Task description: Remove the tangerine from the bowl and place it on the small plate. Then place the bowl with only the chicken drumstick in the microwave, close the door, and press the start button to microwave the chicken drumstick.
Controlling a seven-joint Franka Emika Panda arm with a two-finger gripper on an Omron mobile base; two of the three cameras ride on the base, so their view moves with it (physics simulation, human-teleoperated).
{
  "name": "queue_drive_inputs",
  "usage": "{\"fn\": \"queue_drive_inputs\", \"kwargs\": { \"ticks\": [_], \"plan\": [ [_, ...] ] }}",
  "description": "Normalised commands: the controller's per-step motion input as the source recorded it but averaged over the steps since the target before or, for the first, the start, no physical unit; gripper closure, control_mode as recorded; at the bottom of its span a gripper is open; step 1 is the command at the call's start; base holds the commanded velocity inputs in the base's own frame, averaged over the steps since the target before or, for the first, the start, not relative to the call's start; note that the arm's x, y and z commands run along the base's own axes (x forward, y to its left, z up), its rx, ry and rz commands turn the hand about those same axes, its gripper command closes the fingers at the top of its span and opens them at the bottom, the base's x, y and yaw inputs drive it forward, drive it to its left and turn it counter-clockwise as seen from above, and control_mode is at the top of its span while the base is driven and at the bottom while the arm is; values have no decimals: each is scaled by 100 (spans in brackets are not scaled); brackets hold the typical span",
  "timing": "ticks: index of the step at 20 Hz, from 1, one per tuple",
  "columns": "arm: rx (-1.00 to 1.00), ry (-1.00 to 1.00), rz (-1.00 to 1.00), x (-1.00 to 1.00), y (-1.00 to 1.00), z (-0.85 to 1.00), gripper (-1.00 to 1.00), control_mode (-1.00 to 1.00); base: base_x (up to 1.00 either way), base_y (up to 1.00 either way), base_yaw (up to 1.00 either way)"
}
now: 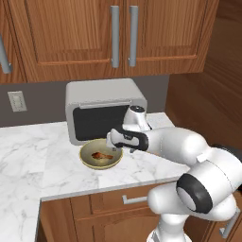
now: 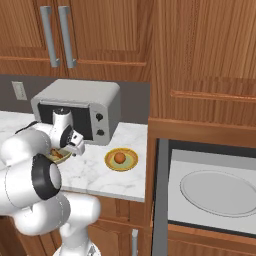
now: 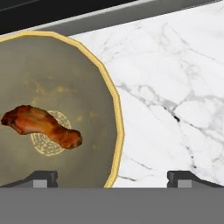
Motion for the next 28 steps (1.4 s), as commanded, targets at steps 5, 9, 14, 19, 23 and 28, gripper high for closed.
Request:
{"fn": "queue_drive_inputs", "kwargs": {
  "ticks": [5,9,14,19,23,28],
  "plan": [
    [0,0,1,10,34,-38,-100,-100,0,0,0],
    [0,0,0,6,2,-26,-100,-100,0,0,0],
    [1,-7,0,0,0,-5,-100,-100,0,0,0],
    [0,-5,0,0,0,-7,100,-100,0,0,0],
    [0,-3,0,0,6,-2,100,-100,0,0,0],
    [0,-4,0,0,0,-2,100,-100,0,0,0]
  ]
}}
